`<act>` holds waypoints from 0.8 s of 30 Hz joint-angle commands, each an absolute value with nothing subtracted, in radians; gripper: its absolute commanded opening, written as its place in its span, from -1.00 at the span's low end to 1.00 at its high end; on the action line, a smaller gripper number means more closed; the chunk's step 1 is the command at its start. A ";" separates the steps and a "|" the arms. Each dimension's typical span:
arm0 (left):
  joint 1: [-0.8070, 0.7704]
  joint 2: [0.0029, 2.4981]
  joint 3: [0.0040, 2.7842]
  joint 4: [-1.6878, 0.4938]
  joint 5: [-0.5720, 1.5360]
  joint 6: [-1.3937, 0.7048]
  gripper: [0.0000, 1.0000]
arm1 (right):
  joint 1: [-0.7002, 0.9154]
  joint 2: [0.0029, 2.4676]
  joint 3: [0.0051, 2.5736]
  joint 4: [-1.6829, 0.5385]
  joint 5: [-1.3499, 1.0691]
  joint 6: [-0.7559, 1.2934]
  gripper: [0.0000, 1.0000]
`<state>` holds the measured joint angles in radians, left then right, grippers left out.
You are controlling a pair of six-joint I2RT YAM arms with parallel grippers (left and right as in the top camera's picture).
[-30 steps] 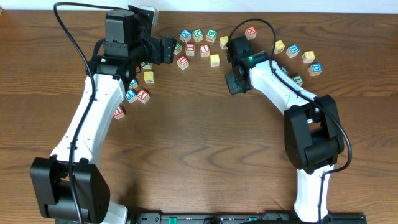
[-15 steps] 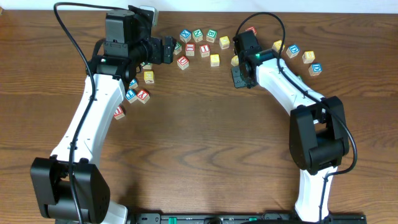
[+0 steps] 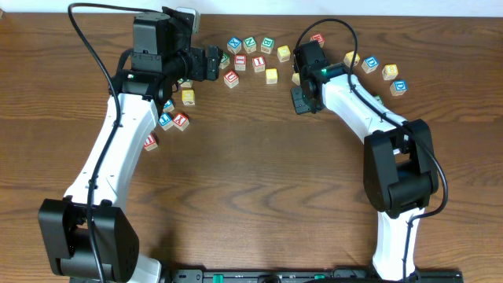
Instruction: Spell out AI2
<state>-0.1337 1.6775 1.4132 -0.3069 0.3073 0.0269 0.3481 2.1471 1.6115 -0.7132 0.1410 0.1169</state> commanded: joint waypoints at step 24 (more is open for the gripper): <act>-0.134 1.668 1.431 -0.306 0.294 0.037 0.95 | 0.344 2.132 1.631 -0.688 0.202 0.073 -0.98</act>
<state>-0.1337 1.6775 1.4132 -0.3069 0.3073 0.0269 0.3481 2.1475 1.6131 -0.6842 0.1772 0.0891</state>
